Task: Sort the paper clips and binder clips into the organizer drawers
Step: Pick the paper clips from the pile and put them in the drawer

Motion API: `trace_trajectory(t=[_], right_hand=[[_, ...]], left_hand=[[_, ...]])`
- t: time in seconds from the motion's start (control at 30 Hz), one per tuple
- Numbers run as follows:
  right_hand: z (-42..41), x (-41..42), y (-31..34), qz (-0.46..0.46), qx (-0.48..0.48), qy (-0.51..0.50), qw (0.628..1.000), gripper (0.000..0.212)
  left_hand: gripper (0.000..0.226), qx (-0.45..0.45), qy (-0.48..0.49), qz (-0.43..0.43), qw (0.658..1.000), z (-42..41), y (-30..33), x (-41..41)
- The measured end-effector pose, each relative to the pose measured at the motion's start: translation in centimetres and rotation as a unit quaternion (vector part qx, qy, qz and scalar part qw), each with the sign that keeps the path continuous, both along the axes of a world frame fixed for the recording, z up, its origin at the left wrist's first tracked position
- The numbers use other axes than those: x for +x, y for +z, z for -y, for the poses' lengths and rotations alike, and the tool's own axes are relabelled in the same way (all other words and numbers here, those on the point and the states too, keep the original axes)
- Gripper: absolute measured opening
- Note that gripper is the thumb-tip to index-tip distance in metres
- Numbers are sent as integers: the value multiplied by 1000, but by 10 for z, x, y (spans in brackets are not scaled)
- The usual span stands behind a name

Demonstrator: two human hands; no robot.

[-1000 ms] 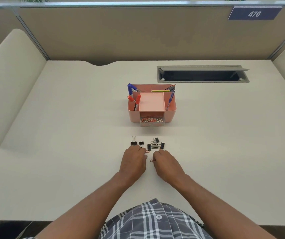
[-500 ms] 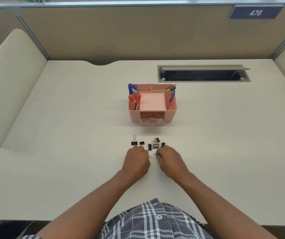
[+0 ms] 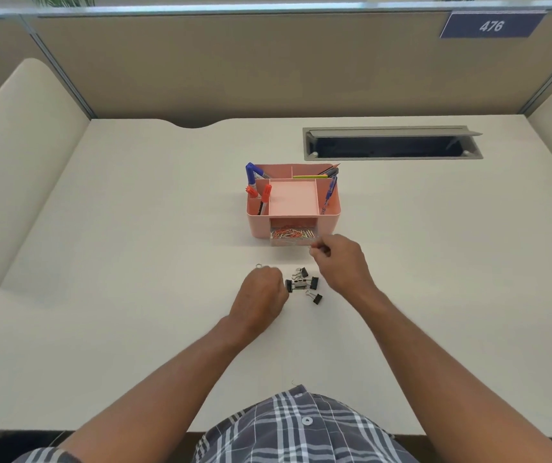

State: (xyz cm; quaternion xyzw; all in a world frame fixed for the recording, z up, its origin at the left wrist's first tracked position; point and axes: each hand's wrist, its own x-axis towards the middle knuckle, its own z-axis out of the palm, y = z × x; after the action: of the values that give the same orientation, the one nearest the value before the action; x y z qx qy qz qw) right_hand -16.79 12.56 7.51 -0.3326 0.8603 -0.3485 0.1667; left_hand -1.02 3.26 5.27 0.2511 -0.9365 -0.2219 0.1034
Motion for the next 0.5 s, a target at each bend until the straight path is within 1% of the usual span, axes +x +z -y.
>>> trace_trajectory(t=[0.1,0.17,0.2,0.3,0.4,0.5], right_hand=[[13,-7,10,-36,-22,22,999,10],[23,-11,15,-60,-25,36,997,13],[28,-13,17,-71,-23,40,996,15],[41,-19,18,-111,9,67,992,20],[49,-22,19,-123,33,84,988,22],[49,-24,20,-115,43,94,988,21]], left_hand=[[10,53,48,-66,995,20,18,-22],[9,57,52,-107,991,33,31,-37],[10,51,50,-113,991,39,37,-44],[13,29,44,-93,994,51,45,-61],[16,0,21,-65,998,54,44,-68],[18,-20,-4,-93,995,52,40,-63]])
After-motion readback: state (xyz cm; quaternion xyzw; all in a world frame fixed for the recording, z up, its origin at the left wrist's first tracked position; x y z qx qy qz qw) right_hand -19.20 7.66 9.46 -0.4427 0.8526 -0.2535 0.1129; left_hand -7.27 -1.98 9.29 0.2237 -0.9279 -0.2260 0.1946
